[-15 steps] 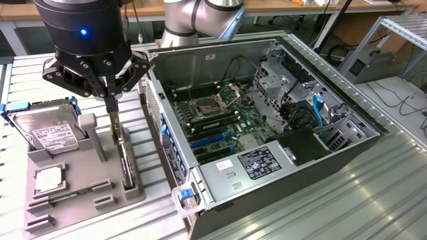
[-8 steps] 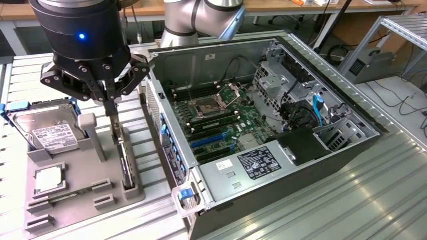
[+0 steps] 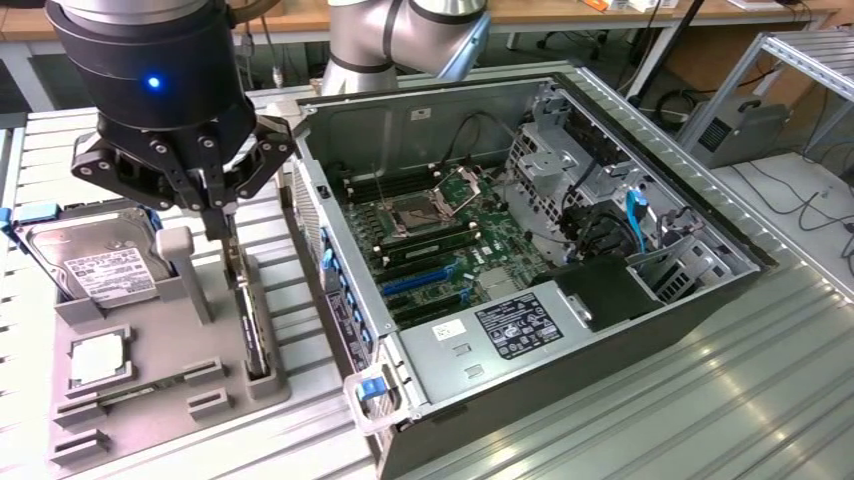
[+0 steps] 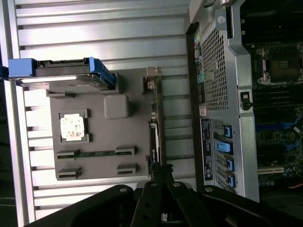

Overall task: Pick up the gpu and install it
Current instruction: 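Reach for the gpu, then pick up the gpu and move the gpu toward the slot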

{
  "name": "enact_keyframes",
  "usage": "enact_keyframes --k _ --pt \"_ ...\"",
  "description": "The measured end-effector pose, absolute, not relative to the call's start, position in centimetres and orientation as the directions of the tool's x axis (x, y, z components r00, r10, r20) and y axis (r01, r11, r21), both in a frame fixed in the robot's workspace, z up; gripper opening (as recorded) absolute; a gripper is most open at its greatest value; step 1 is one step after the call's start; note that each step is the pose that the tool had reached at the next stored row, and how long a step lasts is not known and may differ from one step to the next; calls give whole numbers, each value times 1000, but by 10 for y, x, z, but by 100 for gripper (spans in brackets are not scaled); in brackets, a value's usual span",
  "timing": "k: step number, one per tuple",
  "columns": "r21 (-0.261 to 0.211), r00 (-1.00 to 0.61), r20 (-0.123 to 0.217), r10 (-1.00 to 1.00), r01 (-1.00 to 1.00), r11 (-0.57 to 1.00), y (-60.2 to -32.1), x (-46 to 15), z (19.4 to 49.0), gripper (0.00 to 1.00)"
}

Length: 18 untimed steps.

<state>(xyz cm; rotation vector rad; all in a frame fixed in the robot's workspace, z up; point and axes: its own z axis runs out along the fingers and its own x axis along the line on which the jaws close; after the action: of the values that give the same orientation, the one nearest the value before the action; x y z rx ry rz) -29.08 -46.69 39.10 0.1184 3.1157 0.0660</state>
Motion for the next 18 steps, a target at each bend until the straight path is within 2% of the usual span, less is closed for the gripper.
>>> enact_keyframes --k 18 --pt "43 -997 -21 76 75 996 -469 -292 390 11"
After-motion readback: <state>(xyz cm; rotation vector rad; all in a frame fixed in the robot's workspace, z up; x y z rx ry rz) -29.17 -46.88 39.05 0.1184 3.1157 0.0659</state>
